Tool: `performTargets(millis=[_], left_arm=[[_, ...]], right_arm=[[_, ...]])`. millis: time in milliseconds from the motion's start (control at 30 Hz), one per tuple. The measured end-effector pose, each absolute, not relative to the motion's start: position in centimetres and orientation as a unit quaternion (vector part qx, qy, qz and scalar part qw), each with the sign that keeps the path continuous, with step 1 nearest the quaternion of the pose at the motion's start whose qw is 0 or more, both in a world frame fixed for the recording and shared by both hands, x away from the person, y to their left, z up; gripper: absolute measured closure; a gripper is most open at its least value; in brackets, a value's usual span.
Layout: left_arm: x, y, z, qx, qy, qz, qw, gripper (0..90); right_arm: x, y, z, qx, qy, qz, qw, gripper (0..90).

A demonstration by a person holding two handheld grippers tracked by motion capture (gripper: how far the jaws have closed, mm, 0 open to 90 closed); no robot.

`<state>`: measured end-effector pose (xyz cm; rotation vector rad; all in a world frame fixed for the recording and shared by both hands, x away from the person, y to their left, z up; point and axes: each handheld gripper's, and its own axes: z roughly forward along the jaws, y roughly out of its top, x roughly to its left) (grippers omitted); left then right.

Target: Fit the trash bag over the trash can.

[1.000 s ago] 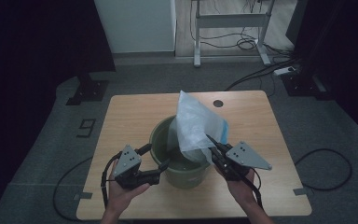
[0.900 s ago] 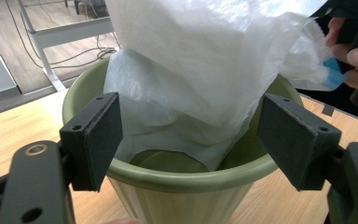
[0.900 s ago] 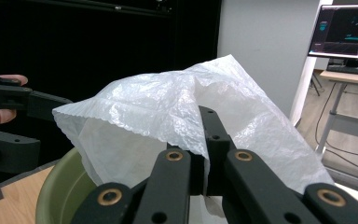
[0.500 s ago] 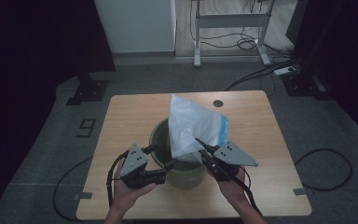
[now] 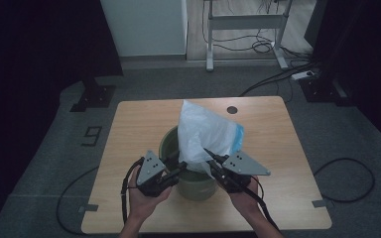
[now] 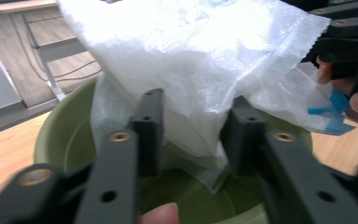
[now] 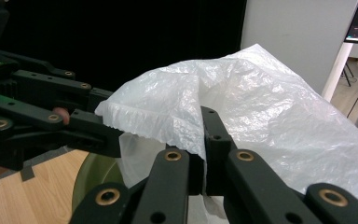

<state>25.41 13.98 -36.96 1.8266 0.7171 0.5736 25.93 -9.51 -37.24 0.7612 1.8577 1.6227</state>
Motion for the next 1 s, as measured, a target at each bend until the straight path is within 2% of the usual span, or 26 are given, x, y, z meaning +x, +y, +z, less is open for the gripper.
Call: performTargets(millis=[133,267,333,400,500,700,1000], left_arm=[[25.5,14.1,-36.9,0.762,0.29,0.229,0.532,77.7],[25.7,14.7,-36.9,0.752,0.287,0.21,0.555,88.1],[25.6,15.0,-36.9,0.748,0.289,0.213,0.558,89.5],[25.5,15.5,-37.0,0.741,0.297,0.218,0.562,89.7],[25.5,16.3,-37.0,0.728,0.308,0.211,0.576,89.8],[25.7,17.5,-37.2,0.713,0.323,0.197,0.59,89.8],[26.0,18.9,-37.1,0.704,0.334,0.188,0.598,89.7]], right_arm=[[25.9,-9.6,-37.3,0.279,0.694,0.603,0.276,84.6],[25.3,-9.5,-37.4,0.274,0.695,0.598,0.291,67.2],[24.7,-9.6,-37.5,0.277,0.69,0.593,0.31,54.2],[23.9,-9.9,-37.8,0.283,0.685,0.587,0.325,45.6],[22.9,-10.6,-38.6,0.3,0.679,0.578,0.339,37.1],[21.9,-12.0,-40.4,0.319,0.682,0.552,0.358,34.8],[22.4,-14.5,-41.8,0.368,0.665,0.553,0.34,35.7]])
